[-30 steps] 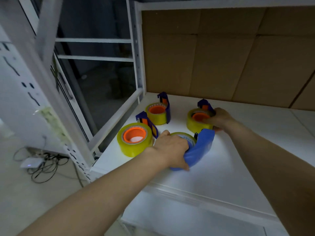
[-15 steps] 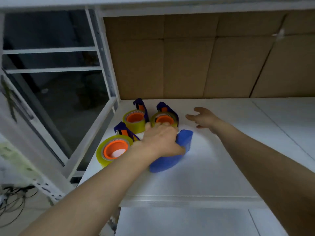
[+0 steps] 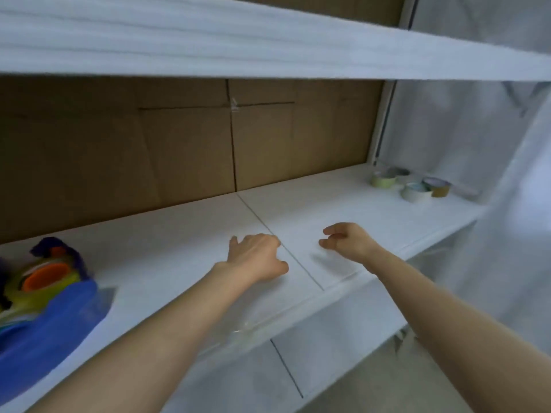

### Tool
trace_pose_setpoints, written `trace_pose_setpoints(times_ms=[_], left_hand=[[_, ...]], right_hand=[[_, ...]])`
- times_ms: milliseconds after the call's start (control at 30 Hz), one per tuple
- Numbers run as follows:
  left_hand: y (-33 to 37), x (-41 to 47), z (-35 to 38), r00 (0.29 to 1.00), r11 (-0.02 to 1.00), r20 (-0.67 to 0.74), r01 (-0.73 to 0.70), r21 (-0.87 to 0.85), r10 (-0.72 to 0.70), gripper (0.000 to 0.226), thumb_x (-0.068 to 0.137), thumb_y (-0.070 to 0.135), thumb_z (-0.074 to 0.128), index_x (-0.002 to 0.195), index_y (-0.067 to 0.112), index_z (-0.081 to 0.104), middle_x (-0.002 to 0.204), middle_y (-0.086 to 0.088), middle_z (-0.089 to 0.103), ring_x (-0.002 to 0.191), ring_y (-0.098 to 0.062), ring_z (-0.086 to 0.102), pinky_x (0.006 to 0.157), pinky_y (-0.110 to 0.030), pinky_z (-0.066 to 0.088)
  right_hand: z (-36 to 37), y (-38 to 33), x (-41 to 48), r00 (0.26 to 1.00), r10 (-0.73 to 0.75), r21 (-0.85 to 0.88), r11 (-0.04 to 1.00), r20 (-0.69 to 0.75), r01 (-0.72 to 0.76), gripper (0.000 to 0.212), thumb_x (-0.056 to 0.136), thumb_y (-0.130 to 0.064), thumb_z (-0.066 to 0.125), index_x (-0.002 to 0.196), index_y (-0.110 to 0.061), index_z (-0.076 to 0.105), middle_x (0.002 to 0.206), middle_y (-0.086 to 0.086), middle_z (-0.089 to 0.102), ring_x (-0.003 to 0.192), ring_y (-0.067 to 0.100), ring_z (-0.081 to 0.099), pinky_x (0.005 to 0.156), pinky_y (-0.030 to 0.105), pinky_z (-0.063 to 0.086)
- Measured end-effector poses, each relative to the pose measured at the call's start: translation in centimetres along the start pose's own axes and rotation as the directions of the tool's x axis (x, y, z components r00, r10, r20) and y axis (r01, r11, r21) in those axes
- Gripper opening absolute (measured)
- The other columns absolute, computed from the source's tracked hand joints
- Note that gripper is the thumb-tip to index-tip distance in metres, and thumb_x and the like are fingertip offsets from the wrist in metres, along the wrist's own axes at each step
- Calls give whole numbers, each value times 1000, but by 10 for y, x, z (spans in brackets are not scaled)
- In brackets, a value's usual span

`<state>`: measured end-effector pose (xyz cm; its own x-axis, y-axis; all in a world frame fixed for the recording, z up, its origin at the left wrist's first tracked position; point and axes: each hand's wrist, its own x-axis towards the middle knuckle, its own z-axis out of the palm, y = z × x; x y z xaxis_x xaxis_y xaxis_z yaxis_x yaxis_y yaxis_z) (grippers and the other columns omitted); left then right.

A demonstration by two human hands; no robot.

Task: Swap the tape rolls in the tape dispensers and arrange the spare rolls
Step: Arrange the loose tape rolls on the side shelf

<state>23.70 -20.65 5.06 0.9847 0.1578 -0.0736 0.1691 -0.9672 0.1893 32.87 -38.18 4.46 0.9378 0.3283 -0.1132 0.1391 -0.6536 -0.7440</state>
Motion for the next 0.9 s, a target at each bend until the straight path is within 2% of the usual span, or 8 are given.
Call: trace_pose_setpoints(times_ms=[167, 367, 500, 667, 700, 767, 833, 900], left_hand=[[127, 59, 23, 993, 994, 45, -113, 7, 113, 53, 88, 39, 51, 137, 21, 43, 141, -1, 47, 131, -23, 41, 114, -44, 18], [224, 125, 35, 986, 987, 55, -158, 17, 157, 48, 89, 42, 48, 131, 19, 49, 139, -1, 50, 127, -23, 45, 108, -40, 29], [268, 184, 40, 987, 987, 15, -163, 10, 162, 53, 89, 47, 49, 134, 20, 47, 139, -1, 49, 125, -23, 48, 98, -34, 41], [309, 274, 58, 992, 990, -37, -120, -72, 118, 39, 88, 48, 51, 119, 25, 56, 130, -2, 56, 115, -24, 54, 89, -33, 46], [317, 293, 62, 994, 989, -39, -105, -107, 101, 42, 89, 48, 51, 122, 24, 55, 130, -2, 56, 115, -24, 54, 89, -33, 46], [333, 331, 65, 997, 986, -48, -73, -149, 67, 50, 89, 48, 51, 130, 19, 51, 133, -2, 55, 117, -25, 53, 90, -32, 45], [347, 365, 68, 997, 986, -56, -56, -159, 48, 48, 90, 48, 50, 126, 16, 54, 129, -4, 57, 114, -26, 55, 87, -32, 46], [361, 396, 71, 997, 982, -73, -50, -183, 37, 46, 88, 50, 50, 118, 16, 58, 123, -7, 60, 109, -29, 57, 81, -32, 46]], right_hand=[[-112, 107, -1, 990, 102, 83, 992, -101, -93, 39, 85, -20, 65, 122, -9, 59, 109, 7, 60, 100, 20, 56, 91, 28, 43], [-192, 192, 15, 960, 179, 196, 971, -215, -137, 30, 86, -15, 62, 116, -11, 62, 107, 8, 65, 88, 16, 58, 79, 25, 44], [-229, 231, 45, 941, 187, 224, 967, -283, -125, 28, 86, -10, 59, 114, -11, 64, 102, 5, 63, 93, 17, 58, 86, 28, 47], [-272, 262, 112, 921, 160, 178, 979, -354, -102, 29, 87, -6, 53, 113, -9, 65, 101, 4, 63, 98, 24, 61, 97, 37, 48], [-281, 267, 129, 918, 153, 159, 982, -365, -100, 30, 87, -6, 52, 113, -10, 65, 103, 5, 65, 100, 25, 61, 99, 38, 47], [-303, 276, 163, 910, 149, 132, 986, -386, -105, 31, 87, -5, 48, 113, -10, 65, 109, 9, 67, 101, 25, 61, 99, 38, 47], [-324, 286, 191, 906, 150, 90, 988, -396, -124, 33, 87, -4, 45, 112, -9, 66, 111, 8, 66, 103, 24, 60, 97, 35, 47], [-345, 297, 219, 893, 133, 59, 991, -430, -120, 33, 87, -3, 45, 110, -11, 67, 102, 4, 64, 100, 22, 59, 93, 33, 47]])
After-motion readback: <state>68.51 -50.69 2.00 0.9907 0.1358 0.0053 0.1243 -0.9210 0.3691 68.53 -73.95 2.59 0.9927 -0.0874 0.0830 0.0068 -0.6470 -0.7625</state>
